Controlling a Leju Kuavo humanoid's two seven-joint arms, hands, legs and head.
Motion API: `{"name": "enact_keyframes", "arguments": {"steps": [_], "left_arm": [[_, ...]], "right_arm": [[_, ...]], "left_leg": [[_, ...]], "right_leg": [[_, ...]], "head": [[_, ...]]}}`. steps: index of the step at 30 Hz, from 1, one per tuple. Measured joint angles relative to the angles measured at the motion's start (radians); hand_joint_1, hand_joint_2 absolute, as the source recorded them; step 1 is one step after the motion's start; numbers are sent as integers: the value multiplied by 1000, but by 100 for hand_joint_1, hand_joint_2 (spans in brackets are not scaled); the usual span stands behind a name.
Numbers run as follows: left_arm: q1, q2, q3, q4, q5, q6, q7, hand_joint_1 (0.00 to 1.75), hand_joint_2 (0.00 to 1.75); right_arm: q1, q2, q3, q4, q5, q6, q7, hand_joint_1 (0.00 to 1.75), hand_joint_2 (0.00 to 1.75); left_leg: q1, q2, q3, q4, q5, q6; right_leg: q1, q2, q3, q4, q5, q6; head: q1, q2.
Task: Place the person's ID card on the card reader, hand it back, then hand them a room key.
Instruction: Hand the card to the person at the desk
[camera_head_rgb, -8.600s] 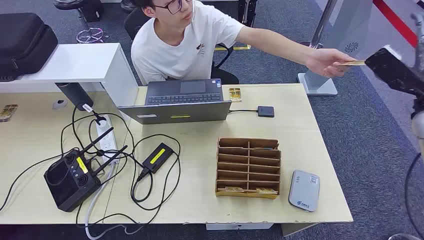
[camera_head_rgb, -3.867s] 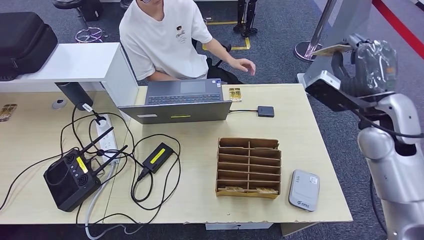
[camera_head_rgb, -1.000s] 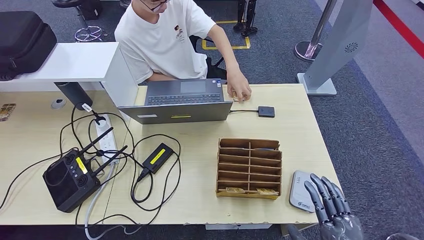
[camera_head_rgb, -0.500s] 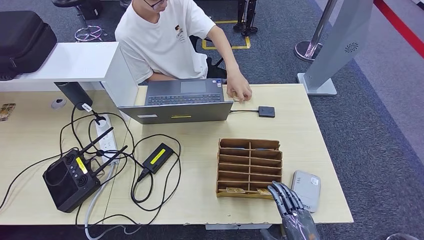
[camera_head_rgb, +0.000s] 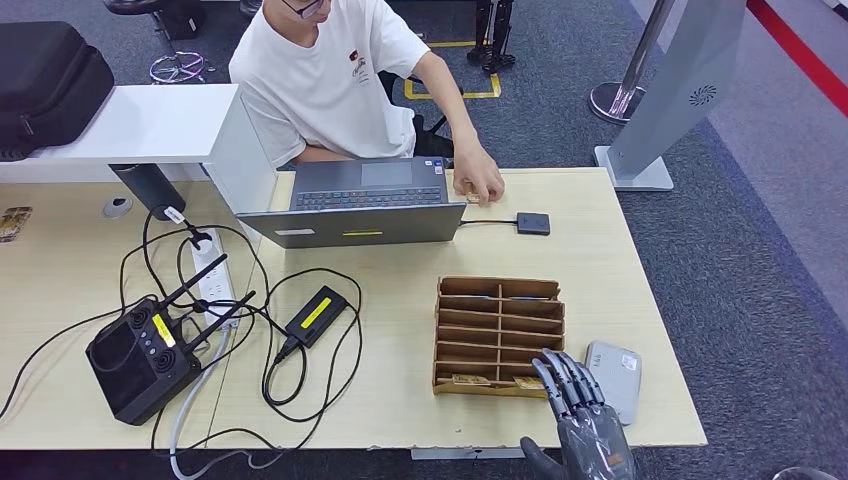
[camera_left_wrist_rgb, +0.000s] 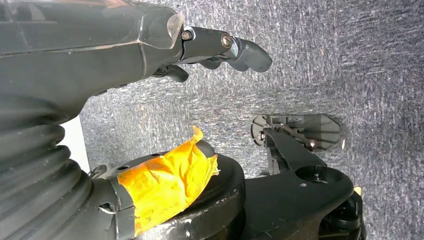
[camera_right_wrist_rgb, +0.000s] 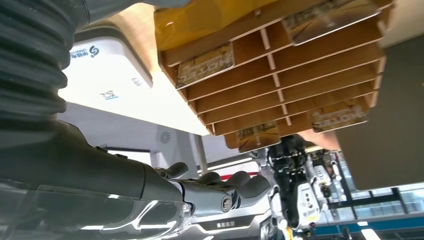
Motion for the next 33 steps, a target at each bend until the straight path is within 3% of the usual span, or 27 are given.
{"name": "enact_keyframes", "arguments": {"steps": [12,16,19,31,33], "left_arm": [[0,0,-6,0,-10,-6,1,0,175],[0,0,-8,0,-18,-11,1,0,175],[0,-2,-11,0,-23,-12,1,0,175],[0,-3,-24,0,-31,-8,-6,0,175],[0,-3,-28,0,-44,10,-29,0,175]], "right_arm": [[-7,30,-49,48,71,0,0,0,175],[-37,70,-75,120,99,0,-5,0,175],[-62,100,-83,171,93,0,-21,0,175],[-80,134,-88,220,86,0,-31,0,175],[-80,137,-89,224,85,-1,-30,10,175]], "left_leg": [[0,0,0,0,0,0],[0,0,0,0,0,0],[0,0,0,0,0,0],[0,0,0,0,0,0],[0,0,0,0,0,0]], "right_leg": [[0,0,0,0,0,0],[0,0,0,0,0,0],[0,0,0,0,0,0],[0,0,0,0,0,0],[0,0,0,0,0,0]], "head": [[0,0],[0,0],[0,0],[0,0],[0,0]]}}
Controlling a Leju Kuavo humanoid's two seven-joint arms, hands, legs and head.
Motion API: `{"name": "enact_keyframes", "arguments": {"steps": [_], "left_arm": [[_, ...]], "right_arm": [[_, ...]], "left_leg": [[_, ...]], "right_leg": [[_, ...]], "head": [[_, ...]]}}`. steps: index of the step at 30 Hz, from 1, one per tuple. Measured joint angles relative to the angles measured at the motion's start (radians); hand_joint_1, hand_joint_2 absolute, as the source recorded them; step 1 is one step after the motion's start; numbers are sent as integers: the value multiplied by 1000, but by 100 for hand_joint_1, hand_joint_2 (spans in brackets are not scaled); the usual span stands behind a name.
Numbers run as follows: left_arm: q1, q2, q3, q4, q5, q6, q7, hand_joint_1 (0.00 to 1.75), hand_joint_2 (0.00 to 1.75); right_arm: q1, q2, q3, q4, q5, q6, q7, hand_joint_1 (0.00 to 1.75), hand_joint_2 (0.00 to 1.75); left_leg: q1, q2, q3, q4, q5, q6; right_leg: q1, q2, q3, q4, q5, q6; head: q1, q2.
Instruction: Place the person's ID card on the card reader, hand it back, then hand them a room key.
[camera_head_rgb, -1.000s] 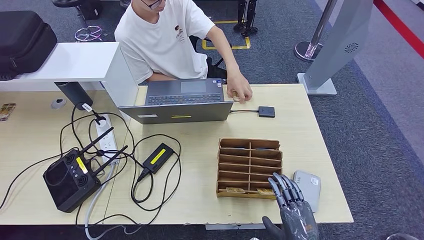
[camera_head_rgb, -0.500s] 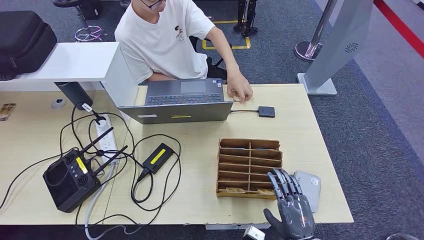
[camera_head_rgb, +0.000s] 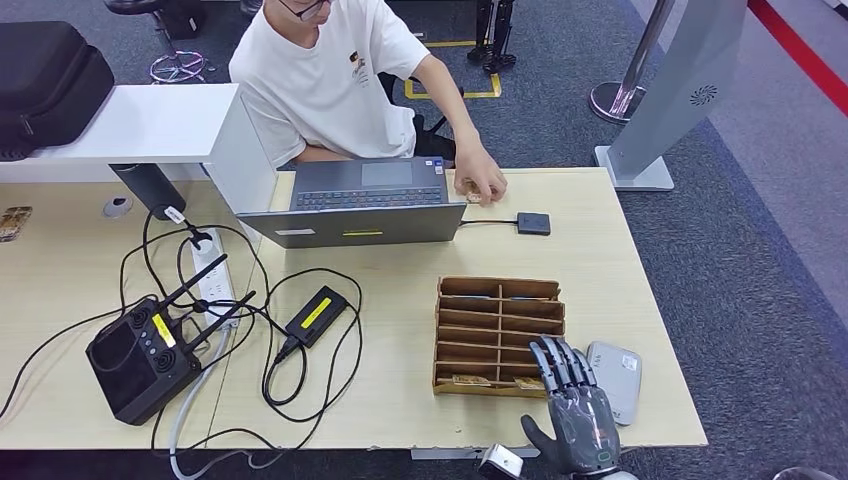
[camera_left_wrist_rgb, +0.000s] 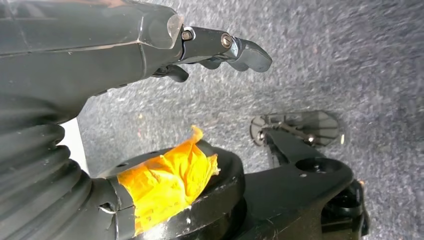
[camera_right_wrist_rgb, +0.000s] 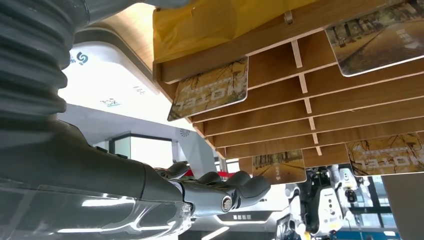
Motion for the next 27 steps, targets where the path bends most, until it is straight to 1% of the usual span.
{"name": "enact_keyframes", "arguments": {"steps": [1,3,5,11,21,27], "left_arm": [[0,0,-5,0,-9,17,-20,0,175],[1,0,-18,0,-26,49,-59,0,175],[1,0,-26,0,-33,61,-75,0,175],[2,-1,-35,0,-27,46,-74,0,175],[2,-1,-36,0,-16,26,-74,0,175],[2,-1,-36,0,-17,28,-75,0,175]], "right_arm": [[1,1,-1,0,1,0,1,18,175],[6,3,-4,0,4,0,3,104,175],[11,3,-7,-1,5,-1,4,175,175],[14,5,-8,-2,-23,-1,0,175,175],[22,4,-5,-18,-135,-11,-19,175,175],[34,-2,-4,-43,-158,-13,-19,175,175]], "left_leg": [[0,0,0,0,0,0],[0,0,0,0,0,0],[0,0,0,0,0,0],[0,0,0,0,0,0],[0,0,0,0,0,0],[0,0,0,0,0,0]], "right_leg": [[0,0,0,0,0,0],[0,0,0,0,0,0],[0,0,0,0,0,0],[0,0,0,0,0,0],[0,0,0,0,0,0],[0,0,0,0,0,0]], "head": [[0,0],[0,0],[0,0],[0,0],[0,0],[0,0]]}}
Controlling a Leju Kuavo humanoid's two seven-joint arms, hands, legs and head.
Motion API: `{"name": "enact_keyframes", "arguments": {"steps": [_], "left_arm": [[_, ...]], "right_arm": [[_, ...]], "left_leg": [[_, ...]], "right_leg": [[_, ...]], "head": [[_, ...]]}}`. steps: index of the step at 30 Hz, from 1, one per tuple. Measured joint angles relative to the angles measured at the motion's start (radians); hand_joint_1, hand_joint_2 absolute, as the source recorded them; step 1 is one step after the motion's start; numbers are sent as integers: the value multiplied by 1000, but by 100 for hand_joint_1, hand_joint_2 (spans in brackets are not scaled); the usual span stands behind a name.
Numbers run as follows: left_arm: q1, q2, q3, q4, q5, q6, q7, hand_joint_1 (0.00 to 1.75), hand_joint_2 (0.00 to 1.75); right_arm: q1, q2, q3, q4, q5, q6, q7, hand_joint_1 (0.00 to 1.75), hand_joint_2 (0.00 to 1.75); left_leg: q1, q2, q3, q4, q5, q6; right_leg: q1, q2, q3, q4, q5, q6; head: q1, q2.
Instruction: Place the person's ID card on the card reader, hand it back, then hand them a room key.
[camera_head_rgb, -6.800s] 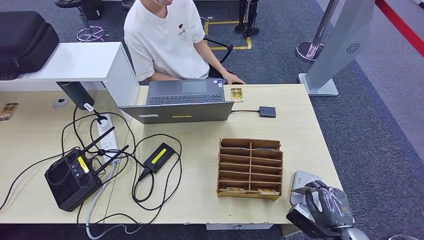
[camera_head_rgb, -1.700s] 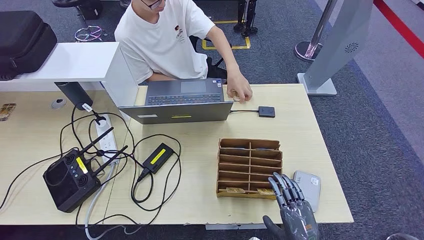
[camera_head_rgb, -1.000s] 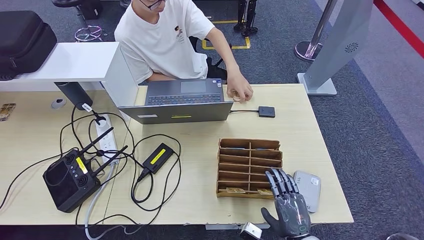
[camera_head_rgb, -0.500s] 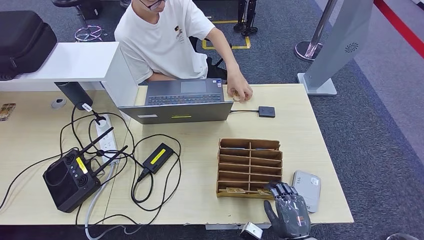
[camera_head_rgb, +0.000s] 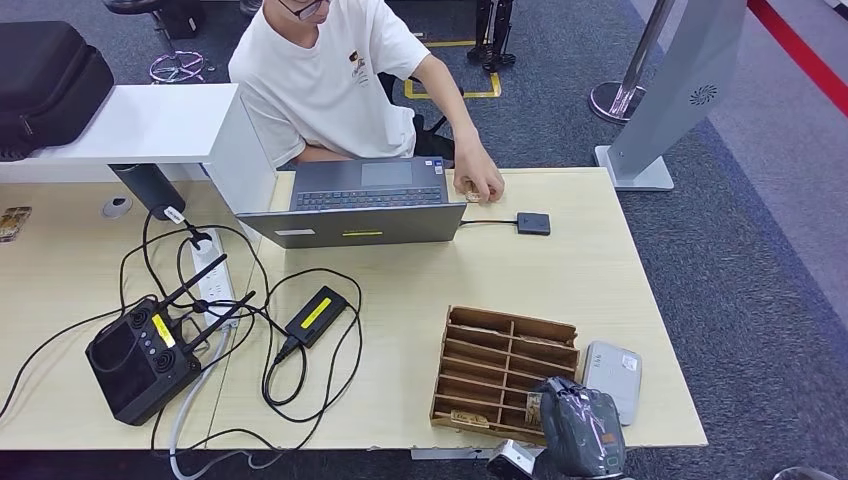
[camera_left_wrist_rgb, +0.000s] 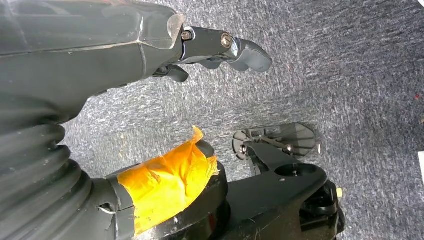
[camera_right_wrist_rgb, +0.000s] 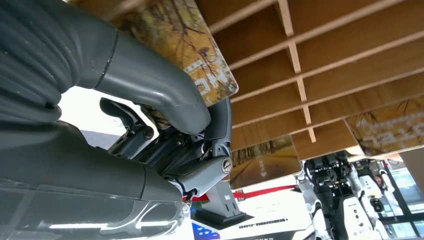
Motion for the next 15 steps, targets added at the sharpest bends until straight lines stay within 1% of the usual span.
{"name": "enact_keyframes", "arguments": {"steps": [7,15], "left_arm": [[0,0,0,0,2,10,-11,0,175],[0,-1,0,0,-10,45,2,0,175]], "right_arm": [[13,-8,4,-19,-2,0,5,175,175],[14,-12,5,-44,6,0,-2,175,175]], "left_leg": [[0,0,0,0,0,0],[0,0,0,0,0,0]], "right_leg": [[0,0,0,0,0,0],[0,0,0,0,0,0]], "head": [[0,0],[0,0]]}}
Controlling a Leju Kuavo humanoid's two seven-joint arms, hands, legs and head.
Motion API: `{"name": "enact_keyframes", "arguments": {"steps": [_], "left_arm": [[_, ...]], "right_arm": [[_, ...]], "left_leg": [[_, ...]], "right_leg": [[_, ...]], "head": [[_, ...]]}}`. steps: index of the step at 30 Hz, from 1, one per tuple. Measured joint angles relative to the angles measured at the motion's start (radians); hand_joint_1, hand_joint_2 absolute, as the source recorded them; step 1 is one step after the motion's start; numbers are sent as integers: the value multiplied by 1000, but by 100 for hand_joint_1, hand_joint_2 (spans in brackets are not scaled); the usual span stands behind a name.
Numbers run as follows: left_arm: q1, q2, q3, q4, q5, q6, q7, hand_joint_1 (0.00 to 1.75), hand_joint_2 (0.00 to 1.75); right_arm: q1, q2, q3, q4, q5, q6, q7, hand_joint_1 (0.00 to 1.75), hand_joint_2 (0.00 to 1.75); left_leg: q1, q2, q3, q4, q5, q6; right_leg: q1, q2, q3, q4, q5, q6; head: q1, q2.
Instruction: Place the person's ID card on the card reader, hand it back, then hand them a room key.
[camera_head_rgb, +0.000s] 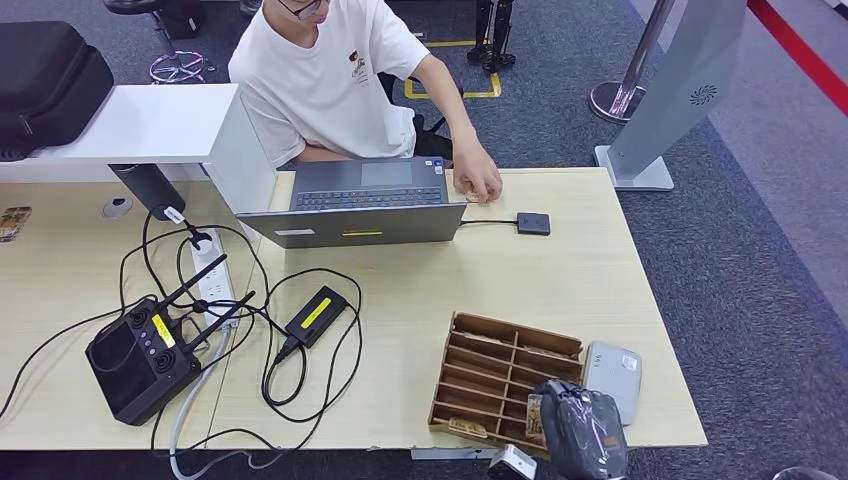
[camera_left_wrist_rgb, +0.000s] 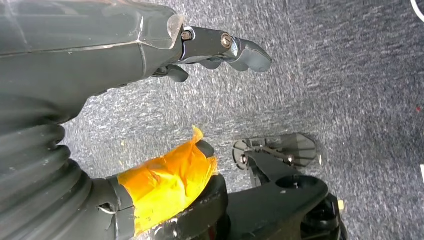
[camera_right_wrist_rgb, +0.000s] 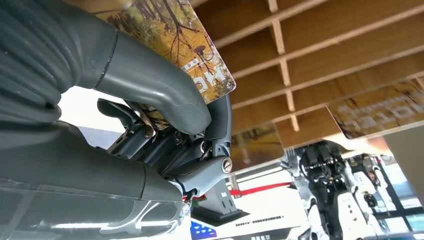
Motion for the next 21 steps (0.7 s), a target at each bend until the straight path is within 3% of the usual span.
{"name": "enact_keyframes", "arguments": {"steps": [16,21], "left_arm": [[0,0,0,0,-16,14,14,0,175],[0,0,-3,0,-21,13,14,0,175]], "right_arm": [[-31,29,-106,-119,26,0,-141,175,175],[-91,44,-147,-165,21,2,-171,175,175]], "left_leg": [[0,0,0,0,0,0],[0,0,0,0,0,0]], "right_leg": [[0,0,0,0,0,0],[0,0,0,0,0,0]], "head": [[0,0],[0,0]]}}
